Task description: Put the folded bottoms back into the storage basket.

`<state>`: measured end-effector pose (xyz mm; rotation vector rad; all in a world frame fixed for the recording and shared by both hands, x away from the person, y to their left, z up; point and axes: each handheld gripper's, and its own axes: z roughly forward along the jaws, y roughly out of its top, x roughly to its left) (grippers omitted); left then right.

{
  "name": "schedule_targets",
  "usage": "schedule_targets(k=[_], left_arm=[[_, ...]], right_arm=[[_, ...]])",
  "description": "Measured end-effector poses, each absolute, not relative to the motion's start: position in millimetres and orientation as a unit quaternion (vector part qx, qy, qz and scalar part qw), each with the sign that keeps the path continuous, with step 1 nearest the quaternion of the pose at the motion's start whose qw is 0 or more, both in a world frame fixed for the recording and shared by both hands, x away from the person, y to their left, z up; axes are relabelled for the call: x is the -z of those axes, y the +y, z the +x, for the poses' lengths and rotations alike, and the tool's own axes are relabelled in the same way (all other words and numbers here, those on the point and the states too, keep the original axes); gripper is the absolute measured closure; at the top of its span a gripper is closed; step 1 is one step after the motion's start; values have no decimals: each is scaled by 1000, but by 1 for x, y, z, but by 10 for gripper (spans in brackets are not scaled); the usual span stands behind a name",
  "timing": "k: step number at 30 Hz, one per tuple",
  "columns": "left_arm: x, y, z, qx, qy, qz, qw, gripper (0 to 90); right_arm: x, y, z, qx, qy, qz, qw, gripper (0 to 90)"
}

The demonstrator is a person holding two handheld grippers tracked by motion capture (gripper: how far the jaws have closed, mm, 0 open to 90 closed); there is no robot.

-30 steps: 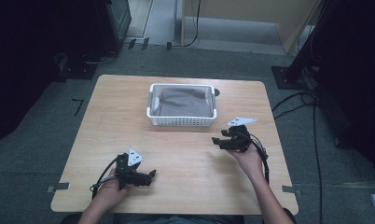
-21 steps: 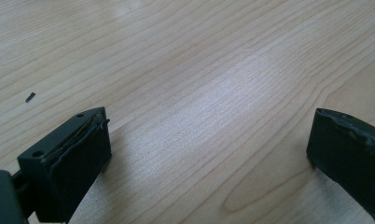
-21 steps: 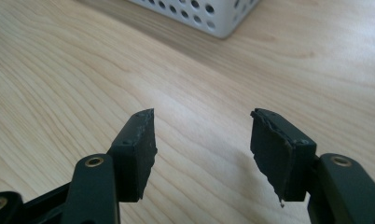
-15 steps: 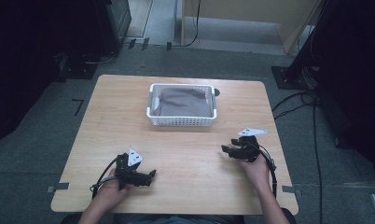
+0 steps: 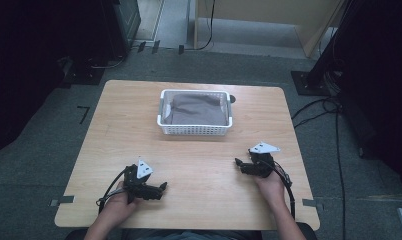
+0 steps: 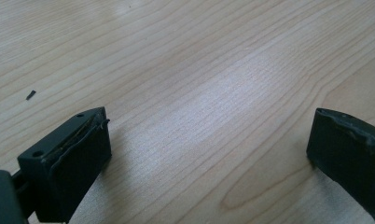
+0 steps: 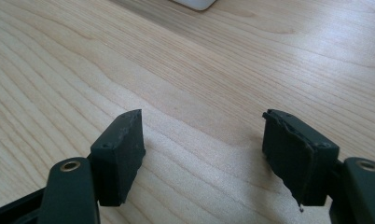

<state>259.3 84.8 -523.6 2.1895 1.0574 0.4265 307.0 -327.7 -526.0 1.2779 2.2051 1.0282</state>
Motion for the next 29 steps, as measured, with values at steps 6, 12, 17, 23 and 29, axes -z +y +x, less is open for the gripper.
schedule_targets(k=[6,12,17,23,29], left_arm=[[524,85,259,-163,405,837,330,0],[524,85,259,-163,404,837,330,0],[524,85,259,-163,405,837,331,0],[524,85,259,-163,404,837,330,0],[524,85,259,-163,404,837,330,0]], right_arm=[[526,-328,307,-367,789,452,194,268],[526,-328,307,-366,790,452,194,265],[526,-328,307,-366,790,452,195,264],[526,-327,307,-365,792,450,193,251],[526,-327,307,-365,792,451,193,246]])
